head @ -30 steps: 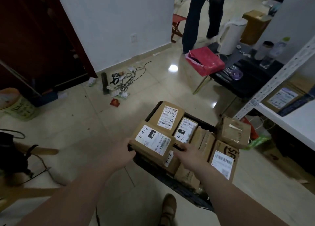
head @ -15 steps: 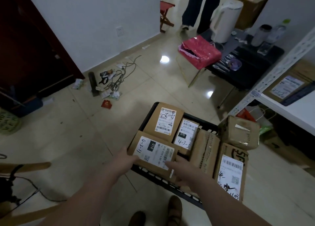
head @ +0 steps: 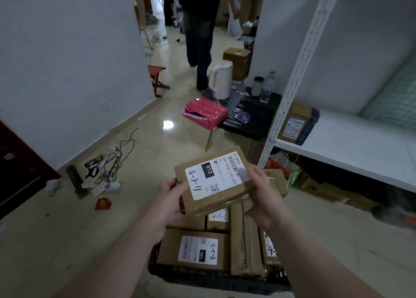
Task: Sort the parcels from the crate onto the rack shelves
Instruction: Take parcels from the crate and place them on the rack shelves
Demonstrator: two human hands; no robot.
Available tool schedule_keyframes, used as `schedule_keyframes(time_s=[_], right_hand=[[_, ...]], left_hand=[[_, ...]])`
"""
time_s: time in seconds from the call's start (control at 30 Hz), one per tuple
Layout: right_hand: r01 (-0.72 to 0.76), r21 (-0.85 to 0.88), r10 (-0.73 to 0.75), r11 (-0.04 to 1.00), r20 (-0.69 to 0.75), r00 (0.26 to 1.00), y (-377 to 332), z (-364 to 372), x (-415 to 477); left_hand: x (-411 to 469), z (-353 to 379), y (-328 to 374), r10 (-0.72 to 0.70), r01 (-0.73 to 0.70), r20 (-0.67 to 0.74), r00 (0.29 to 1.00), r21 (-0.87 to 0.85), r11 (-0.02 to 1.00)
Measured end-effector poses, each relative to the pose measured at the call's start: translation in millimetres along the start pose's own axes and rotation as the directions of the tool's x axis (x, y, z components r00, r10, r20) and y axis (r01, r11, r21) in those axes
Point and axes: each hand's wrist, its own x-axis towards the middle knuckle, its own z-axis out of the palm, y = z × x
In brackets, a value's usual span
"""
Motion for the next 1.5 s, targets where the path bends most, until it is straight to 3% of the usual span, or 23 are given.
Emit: schedule_keyframes(time_s=[0.1, 0.23, 0.37, 0.47, 0.63, 0.8, 1.0, 1.3, 1.5], right_hand=[[0.158, 0.038, -0.156, 0.987, -0.044, 0.987, -44.6, -1.9, -23.4], [0.301, 0.101, -0.289, 0.948, -0.118, 0.950, -85.4, -12.7, -60.9], [0.396, 0.185, -0.347, 0.899, -0.250, 0.904, -101.1, -26.6, -96.3], [0.428, 0.346, -0.326, 0.835, -0.316, 0.891, -102.5, -35.5, -115.0], [0.397, 0.377, -0.263, 0.837, -0.360, 0.895, -86.4, -54.8, -125.2], [0.279, 0.391, -0.102, 0.877, -0.416, 0.904, -75.4, -71.6, -136.6], [0.229, 0.345, -0.070, 0.910, -0.417, 0.906, -70.6, -116.5, -132.5], [0.079, 0.098, -0.033, 0.992, -0.401, 0.915, -75.5, -269.9, -126.6], [0.088, 0.103, -0.042, 0.991, -0.383, 0.923, -105.4, -372.5, -124.4]], left_hand=[[-21.0, 13.9, 40.8, 0.125, -0.128, 0.119, 0.985, 0.020, 0.992], [-45.1, 31.4, 69.7, 0.140, -0.139, 0.242, 0.960, -0.023, 0.990], [-68.4, 51.9, 82.7, 0.148, -0.130, 0.325, 0.934, -0.075, 0.989], [-76.6, 64.4, 85.7, 0.153, -0.123, 0.354, 0.923, -0.106, 0.987], [-75.4, 76.1, 75.5, 0.053, -0.016, 0.417, 0.907, -0.090, 0.996], [-74.2, 98.6, 56.4, -0.050, 0.058, 0.436, 0.899, -0.004, 0.998], [-67.0, 139.5, 47.4, -0.132, 0.116, 0.427, 0.895, 0.062, 0.991], [-50.6, 293.7, 24.9, -0.249, 0.210, 0.367, 0.896, 0.144, 0.967], [-40.5, 401.3, 13.4, -0.305, 0.260, 0.346, 0.887, 0.172, 0.950]])
